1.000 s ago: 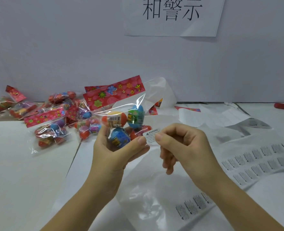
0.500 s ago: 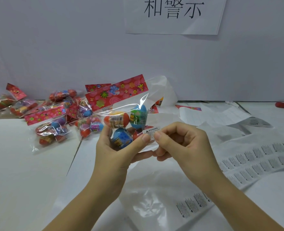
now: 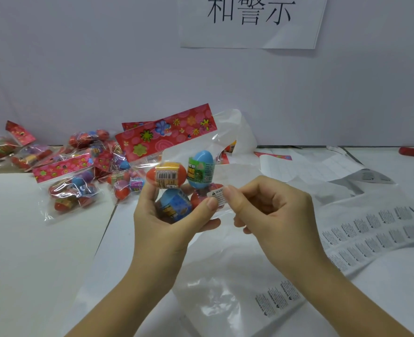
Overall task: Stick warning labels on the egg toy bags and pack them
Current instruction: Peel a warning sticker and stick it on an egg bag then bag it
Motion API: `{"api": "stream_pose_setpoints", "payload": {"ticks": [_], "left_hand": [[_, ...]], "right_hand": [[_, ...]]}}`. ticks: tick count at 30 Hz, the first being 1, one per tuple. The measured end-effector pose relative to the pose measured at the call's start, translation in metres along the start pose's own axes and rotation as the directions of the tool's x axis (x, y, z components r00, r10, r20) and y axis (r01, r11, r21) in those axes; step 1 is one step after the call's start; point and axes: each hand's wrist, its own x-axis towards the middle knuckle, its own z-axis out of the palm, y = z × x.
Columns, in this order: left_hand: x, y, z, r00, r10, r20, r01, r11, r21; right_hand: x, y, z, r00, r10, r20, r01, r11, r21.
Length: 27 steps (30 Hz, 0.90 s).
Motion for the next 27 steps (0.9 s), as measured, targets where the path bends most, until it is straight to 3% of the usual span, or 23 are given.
{"api": "stream_pose_setpoints", "payload": {"ticks": [5, 9, 12, 16, 21, 24, 27], "left_hand": [[-0.001, -0.001, -0.001, 1.0, 0.004, 0.001, -0.004, 1.0, -0.001], [-0.001, -0.001, -0.001, 1.0, -0.003, -0.004, 0.003, 1.0, -0.014], [-0.001, 0.0, -0.001, 1.0, -0.001, -0.005, 0.001, 1.0, -0.022], [-0.001, -0.001, 0.0, 1.0, -0.014, -0.018, 0.013, 1.0, -0.017], [-0.002, 0.001, 0.001, 0.999, -0.04, 0.015, 0.04, 0.999, -0.026], [-0.002, 0.002, 0.0, 0.997, -0.069, 0.021, 0.07, 0.997, -0.038], [0.0, 0.003, -0.001, 0.995, -0.1, 0.0, 0.1, 0.993, -0.069]], "right_hand": [[0.0, 0.002, 0.0, 0.967, -0.25, -0.048, 0.238, 0.955, -0.174], [0.0, 0.003, -0.002, 0.948, -0.315, -0.038, 0.295, 0.919, -0.264], [0.001, 0.003, -0.003, 0.961, -0.271, -0.059, 0.246, 0.931, -0.27], [0.003, 0.003, -0.004, 0.995, -0.092, -0.05, 0.088, 0.994, -0.071], [0.008, 0.006, -0.006, 0.975, 0.098, 0.198, -0.097, 0.995, -0.015], [0.012, 0.005, -0.008, 0.934, 0.104, 0.34, -0.175, 0.967, 0.185], [0.015, 0.006, -0.01, 0.913, 0.117, 0.39, -0.254, 0.913, 0.32]]}}
